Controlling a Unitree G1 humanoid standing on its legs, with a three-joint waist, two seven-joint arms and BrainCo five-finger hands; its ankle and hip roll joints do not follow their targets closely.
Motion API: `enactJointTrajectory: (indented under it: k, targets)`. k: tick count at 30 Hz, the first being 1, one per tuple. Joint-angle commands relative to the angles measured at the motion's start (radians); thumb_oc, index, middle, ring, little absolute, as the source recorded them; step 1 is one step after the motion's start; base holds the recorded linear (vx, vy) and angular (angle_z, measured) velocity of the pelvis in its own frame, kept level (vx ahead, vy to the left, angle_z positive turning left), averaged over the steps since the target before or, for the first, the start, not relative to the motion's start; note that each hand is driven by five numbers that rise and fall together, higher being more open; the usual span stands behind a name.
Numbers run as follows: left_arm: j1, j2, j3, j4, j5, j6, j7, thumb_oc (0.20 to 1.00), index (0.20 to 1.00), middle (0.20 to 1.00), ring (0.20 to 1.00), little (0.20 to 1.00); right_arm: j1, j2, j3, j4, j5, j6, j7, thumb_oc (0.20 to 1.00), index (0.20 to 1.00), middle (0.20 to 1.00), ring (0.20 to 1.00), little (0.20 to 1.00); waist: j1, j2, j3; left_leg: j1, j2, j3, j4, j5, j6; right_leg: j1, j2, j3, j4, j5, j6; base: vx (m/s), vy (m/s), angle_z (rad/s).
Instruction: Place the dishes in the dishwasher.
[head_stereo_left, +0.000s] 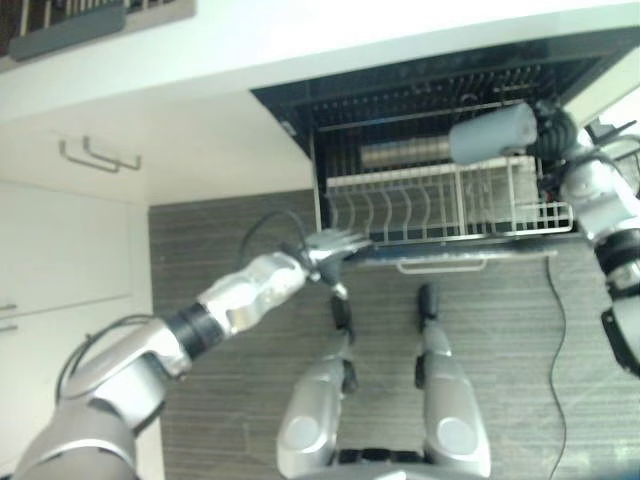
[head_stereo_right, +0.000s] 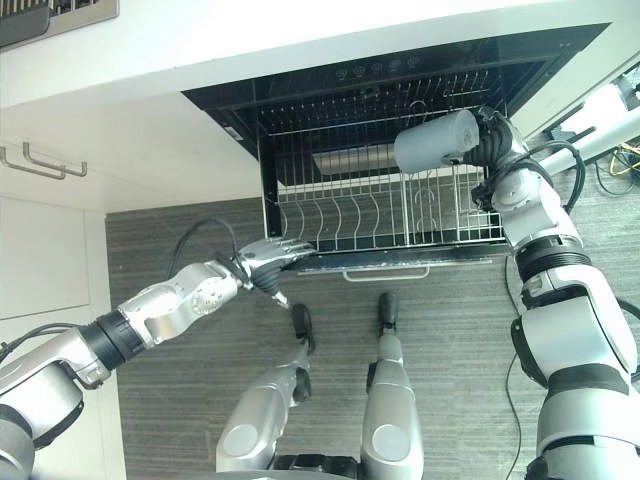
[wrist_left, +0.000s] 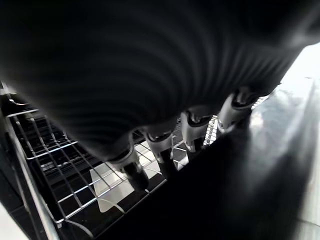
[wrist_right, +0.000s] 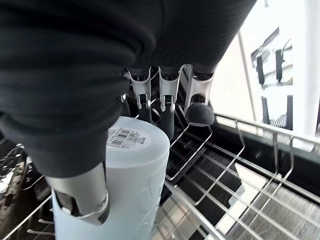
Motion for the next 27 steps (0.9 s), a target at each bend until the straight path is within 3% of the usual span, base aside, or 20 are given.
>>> enactJointTrajectory:
  k: [1, 11, 17, 18, 19, 27]
  targets:
    - [0.083, -0.017, -0.066, 0.025, 0.078, 0.005, 0.039, 1.0, 1.0, 1.0, 1.0, 1.0, -0.082, 0.014, -0.003, 0.011, -0.034, -0.011, -0.118, 0.2, 0.2, 0.2, 0.2, 0.2, 0.019, -0.017, -0.02, -0.019, 0.0, 0.012, 0.024, -0.08, -0.012, -0.065, -0.002, -0.006, 0.131, -0.131, 0.041, 0.0, 0.0, 0.0]
    - [0.236, -0.08, -0.092, 0.118, 0.205, -0.012, 0.191, 1.0, 1.0, 1.0, 1.0, 1.0, -0.061, 0.012, -0.021, -0.03, -0.073, 0.035, -0.296, 0.2, 0.2, 0.2, 0.2, 0.2, 0.021, -0.008, -0.02, -0.014, 0.004, 0.034, 0.026, -0.082, -0.013, -0.051, -0.01, -0.017, 0.125, -0.139, 0.041, 0.01, 0.009, -0.01]
    - [0.274, -0.082, -0.095, 0.14, 0.233, -0.023, 0.236, 1.0, 1.0, 1.0, 1.0, 1.0, -0.03, 0.011, -0.021, -0.023, -0.089, 0.03, -0.282, 0.2, 0.2, 0.2, 0.2, 0.2, 0.025, -0.011, -0.02, -0.02, 0.004, 0.033, 0.031, -0.084, -0.011, -0.053, -0.014, -0.02, 0.126, -0.14, 0.038, 0.0, 0.0, 0.0]
    - [0.277, -0.083, -0.096, 0.144, 0.238, -0.025, 0.241, 1.0, 1.0, 1.0, 1.0, 1.0, -0.03, 0.011, -0.018, -0.021, -0.089, 0.032, -0.285, 0.313, 0.313, 0.313, 0.313, 0.313, 0.026, -0.011, -0.02, -0.021, 0.004, 0.033, 0.033, -0.085, -0.01, -0.053, -0.014, -0.02, 0.127, -0.141, 0.038, 0.0, 0.0, 0.0]
    - [0.282, -0.083, -0.097, 0.148, 0.24, -0.027, 0.248, 1.0, 1.0, 1.0, 1.0, 1.0, -0.031, 0.012, -0.015, -0.018, -0.085, 0.04, -0.293, 1.0, 1.0, 1.0, 1.0, 1.0, 0.028, -0.012, -0.02, -0.023, 0.004, 0.032, 0.034, -0.086, -0.009, -0.055, -0.014, -0.022, 0.128, -0.142, 0.038, 0.0, 0.0, 0.0]
    - [0.299, -0.081, -0.099, 0.152, 0.261, -0.025, 0.264, 1.0, 1.0, 1.0, 1.0, 1.0, -0.014, 0.017, -0.002, -0.01, -0.083, 0.027, -0.285, 1.0, 1.0, 1.0, 1.0, 1.0, 0.033, -0.016, -0.02, -0.031, 0.006, 0.029, 0.035, -0.087, -0.007, -0.058, -0.016, -0.028, 0.129, -0.143, 0.037, 0.0, 0.0, 0.0]
